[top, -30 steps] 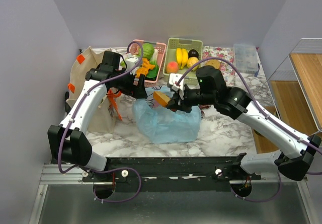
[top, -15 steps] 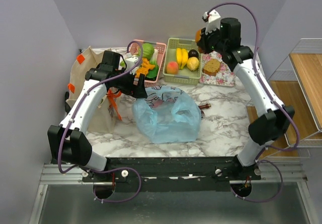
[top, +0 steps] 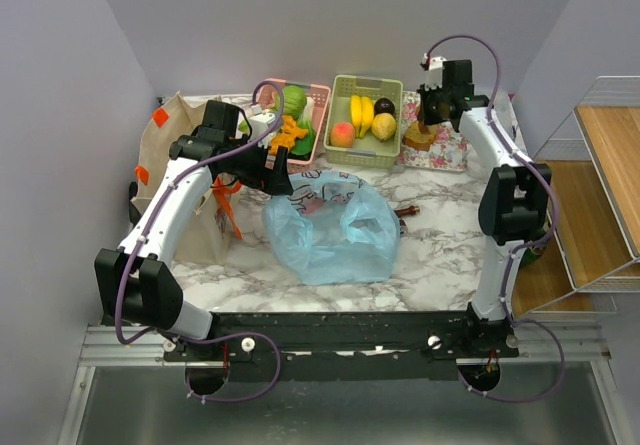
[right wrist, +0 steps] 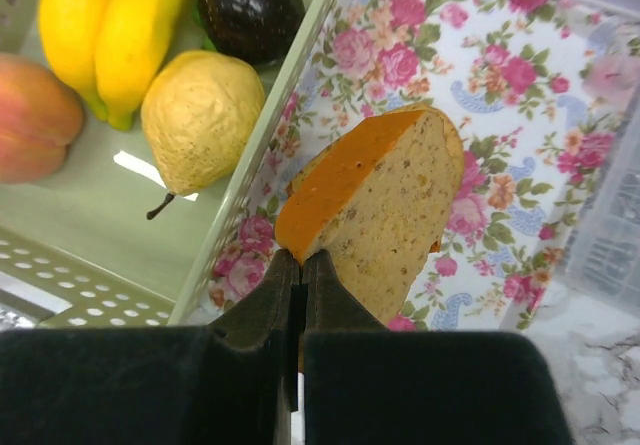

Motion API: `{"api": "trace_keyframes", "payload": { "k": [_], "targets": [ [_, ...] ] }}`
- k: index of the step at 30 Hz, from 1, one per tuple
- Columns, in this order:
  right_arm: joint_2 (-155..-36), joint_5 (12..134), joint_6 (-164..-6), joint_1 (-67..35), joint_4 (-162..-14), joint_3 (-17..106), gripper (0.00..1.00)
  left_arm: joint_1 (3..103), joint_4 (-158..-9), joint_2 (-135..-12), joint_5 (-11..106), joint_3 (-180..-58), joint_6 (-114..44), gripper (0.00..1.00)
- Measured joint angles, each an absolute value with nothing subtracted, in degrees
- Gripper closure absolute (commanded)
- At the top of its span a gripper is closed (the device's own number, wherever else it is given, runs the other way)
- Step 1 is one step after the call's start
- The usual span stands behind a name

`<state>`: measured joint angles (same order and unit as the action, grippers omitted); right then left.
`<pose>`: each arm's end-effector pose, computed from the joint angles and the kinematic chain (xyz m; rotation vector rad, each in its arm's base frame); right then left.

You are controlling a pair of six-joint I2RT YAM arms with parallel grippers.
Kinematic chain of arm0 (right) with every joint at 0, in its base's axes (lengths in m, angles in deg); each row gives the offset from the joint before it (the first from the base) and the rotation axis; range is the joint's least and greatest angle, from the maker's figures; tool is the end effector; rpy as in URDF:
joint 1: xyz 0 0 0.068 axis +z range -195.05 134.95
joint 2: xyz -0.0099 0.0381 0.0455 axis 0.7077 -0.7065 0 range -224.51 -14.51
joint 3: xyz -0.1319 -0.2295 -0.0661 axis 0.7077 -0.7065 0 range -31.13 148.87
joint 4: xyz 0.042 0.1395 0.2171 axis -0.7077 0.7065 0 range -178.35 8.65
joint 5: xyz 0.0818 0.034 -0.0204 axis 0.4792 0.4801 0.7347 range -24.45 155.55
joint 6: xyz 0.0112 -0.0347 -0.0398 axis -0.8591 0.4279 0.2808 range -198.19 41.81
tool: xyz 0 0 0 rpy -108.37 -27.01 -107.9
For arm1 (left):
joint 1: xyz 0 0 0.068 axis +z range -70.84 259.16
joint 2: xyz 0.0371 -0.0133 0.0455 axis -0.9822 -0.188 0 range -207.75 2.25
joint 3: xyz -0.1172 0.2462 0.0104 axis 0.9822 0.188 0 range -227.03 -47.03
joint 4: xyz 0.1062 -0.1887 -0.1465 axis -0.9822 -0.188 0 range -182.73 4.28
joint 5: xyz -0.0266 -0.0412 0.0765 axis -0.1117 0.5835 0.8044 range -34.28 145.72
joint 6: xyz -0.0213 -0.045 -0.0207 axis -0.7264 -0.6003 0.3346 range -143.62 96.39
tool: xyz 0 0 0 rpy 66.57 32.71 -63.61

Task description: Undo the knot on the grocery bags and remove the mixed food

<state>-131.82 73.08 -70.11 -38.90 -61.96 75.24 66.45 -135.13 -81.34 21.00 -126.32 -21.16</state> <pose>0.4767 0.0562 0.2942 -0.3465 2.1917 0.1274 0.2886 -0.0858 0.3342 0.5707 2.3888 -0.8324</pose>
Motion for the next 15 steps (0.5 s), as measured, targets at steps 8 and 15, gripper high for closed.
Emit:
{"api": "trace_keyframes", "payload": {
  "k": [8,15],
  "targets": [
    [-139.54,70.3,-67.56,-38.68,-63.64,75.7,0.99,66.45,-135.13,-81.34,21.05,-126.32,-20.85,0.14],
    [-141.62,68.42,-65.66,-38.61,-65.83,75.65,0.72,66.43,-135.18,-80.69,21.0,-125.9,-19.5,0.1]
  ]
}}
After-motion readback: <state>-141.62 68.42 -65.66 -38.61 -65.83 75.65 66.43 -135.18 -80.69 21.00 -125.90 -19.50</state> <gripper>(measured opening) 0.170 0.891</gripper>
